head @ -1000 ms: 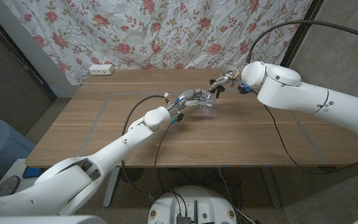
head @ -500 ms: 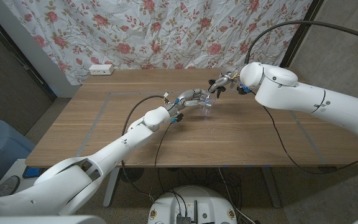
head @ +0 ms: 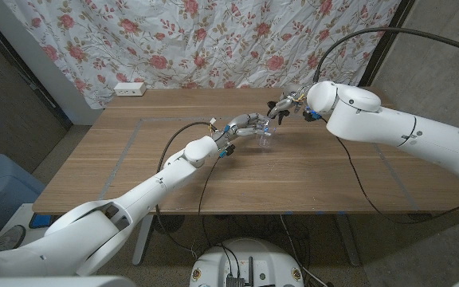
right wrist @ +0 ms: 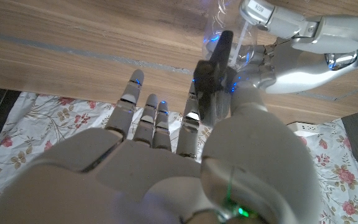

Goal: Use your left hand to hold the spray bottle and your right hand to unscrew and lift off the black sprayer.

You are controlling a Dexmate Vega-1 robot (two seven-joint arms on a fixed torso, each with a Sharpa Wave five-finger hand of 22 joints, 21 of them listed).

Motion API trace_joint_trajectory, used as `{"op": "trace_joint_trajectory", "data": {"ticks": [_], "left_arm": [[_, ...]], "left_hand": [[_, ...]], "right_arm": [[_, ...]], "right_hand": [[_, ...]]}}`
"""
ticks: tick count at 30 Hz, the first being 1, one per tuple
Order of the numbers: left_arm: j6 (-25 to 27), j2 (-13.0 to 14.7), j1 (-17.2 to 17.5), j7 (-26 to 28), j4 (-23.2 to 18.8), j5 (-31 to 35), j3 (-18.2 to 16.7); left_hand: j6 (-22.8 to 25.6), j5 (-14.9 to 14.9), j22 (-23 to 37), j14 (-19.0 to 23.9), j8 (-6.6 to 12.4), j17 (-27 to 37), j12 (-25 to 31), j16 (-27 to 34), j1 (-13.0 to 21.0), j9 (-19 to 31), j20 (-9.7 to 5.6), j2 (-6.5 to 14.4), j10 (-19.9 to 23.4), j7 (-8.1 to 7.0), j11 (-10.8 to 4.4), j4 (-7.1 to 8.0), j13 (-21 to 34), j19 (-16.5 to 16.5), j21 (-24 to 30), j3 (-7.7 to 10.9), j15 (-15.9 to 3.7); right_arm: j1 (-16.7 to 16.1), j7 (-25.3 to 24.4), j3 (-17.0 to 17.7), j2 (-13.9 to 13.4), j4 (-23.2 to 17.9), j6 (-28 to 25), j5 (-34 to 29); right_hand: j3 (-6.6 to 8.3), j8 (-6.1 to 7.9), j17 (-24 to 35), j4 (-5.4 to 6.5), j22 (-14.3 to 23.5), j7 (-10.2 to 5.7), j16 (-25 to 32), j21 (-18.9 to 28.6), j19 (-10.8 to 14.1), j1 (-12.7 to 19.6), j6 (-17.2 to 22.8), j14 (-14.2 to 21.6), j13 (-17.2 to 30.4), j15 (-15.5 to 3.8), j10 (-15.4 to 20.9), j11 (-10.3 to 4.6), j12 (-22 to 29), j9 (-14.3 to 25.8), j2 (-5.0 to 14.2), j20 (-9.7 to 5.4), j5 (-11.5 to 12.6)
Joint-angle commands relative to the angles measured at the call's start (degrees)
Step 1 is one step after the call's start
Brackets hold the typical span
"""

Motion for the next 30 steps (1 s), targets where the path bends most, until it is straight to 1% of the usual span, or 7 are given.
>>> {"op": "trace_joint_trajectory", "data": {"ticks": [1,2,7,11,18,30], "left_arm": [[0.06,0.03,-0.01,-0.22,-0.06,-0.02,0.15],[0.06,0.04,0.01,-0.21,-0.09,-0.02,0.15],[0.09,0.13,0.15,-0.14,-0.31,0.02,0.14],[0.31,0.29,0.34,-0.03,-0.71,0.03,0.10],[0.61,0.51,0.74,0.19,-1.16,-0.06,-0.01],[0.55,0.53,0.46,-0.01,-0.83,-0.02,0.00]], "left_hand": [[3.87,0.31,0.24,0.26,17.94,0.16,0.46,-0.03,-0.95,0.27,0.12,7.46,6.69,-3.28,-6.20,0.23,6.24,0.51,0.30,0.54,-7.46],[3.87,0.31,0.24,0.26,17.94,0.16,0.42,-0.04,-1.00,0.26,0.11,7.45,6.61,-3.23,-6.29,0.26,6.25,0.50,0.30,0.53,-7.47],[3.77,0.31,0.24,0.27,17.95,0.14,0.41,-0.06,-0.97,0.25,0.12,7.44,6.59,-3.27,-6.21,0.23,6.30,0.49,0.30,0.56,-7.47],[3.84,0.31,0.24,0.22,17.99,0.16,0.42,-0.06,-0.96,0.23,0.12,7.45,6.66,-3.27,-6.17,0.23,6.28,0.49,0.30,0.55,-7.45],[3.97,0.32,0.24,0.18,18.09,0.10,0.37,-0.13,-0.95,0.22,0.12,7.42,6.57,-3.27,-6.20,0.21,6.34,0.48,0.30,0.59,-7.39],[4.06,0.32,0.24,0.13,18.16,0.15,0.31,-0.11,-0.88,0.13,0.09,7.40,6.56,-3.20,-6.20,0.18,6.34,0.46,0.29,0.58,-7.52]], "right_arm": [[-1.84,-1.81,2.05,-0.09,-0.70,0.81,0.84],[-1.83,-1.79,2.08,-0.04,-0.75,0.60,0.89],[-2.37,-2.53,2.46,-0.11,-1.06,0.65,0.85],[-2.59,-2.80,2.66,-0.14,-1.12,0.83,0.96],[-3.17,-3.25,3.35,0.01,-1.03,1.04,1.50],[-4.18,-4.29,4.62,0.02,-0.97,1.58,2.40]], "right_hand": [[0.55,0.68,0.23,-0.02,0.17,-0.46,0.57,0.34,1.11,0.89,1.32,0.71,0.05,-0.57,1.23,-0.40,0.42,0.29,-0.17,-0.06,0.58],[0.58,0.83,0.24,-0.01,0.17,-0.58,0.62,0.36,1.23,0.96,1.66,0.79,0.04,-0.61,1.33,-0.35,0.43,0.33,-0.17,-0.06,0.59],[0.82,1.61,0.36,-0.02,0.17,-1.16,0.79,0.30,1.62,1.57,3.63,1.04,-0.03,-1.17,1.84,-1.22,0.43,0.53,-0.16,-0.19,0.66],[1.03,2.10,0.46,-0.01,0.18,-1.48,0.99,0.25,1.85,2.04,5.13,1.36,-0.08,-1.65,2.59,-1.64,0.58,0.51,-0.05,-0.62,0.71],[1.31,2.15,0.57,-0.04,0.18,-1.52,1.21,0.23,2.11,2.63,5.66,1.71,-0.11,-2.14,3.11,-2.11,0.64,0.36,0.17,-0.97,0.78],[1.65,2.24,0.73,-0.05,0.19,-2.17,1.37,0.11,2.23,3.46,6.36,1.81,-0.17,-2.55,3.37,-2.64,0.50,0.23,0.36,-1.54,0.86]]}}
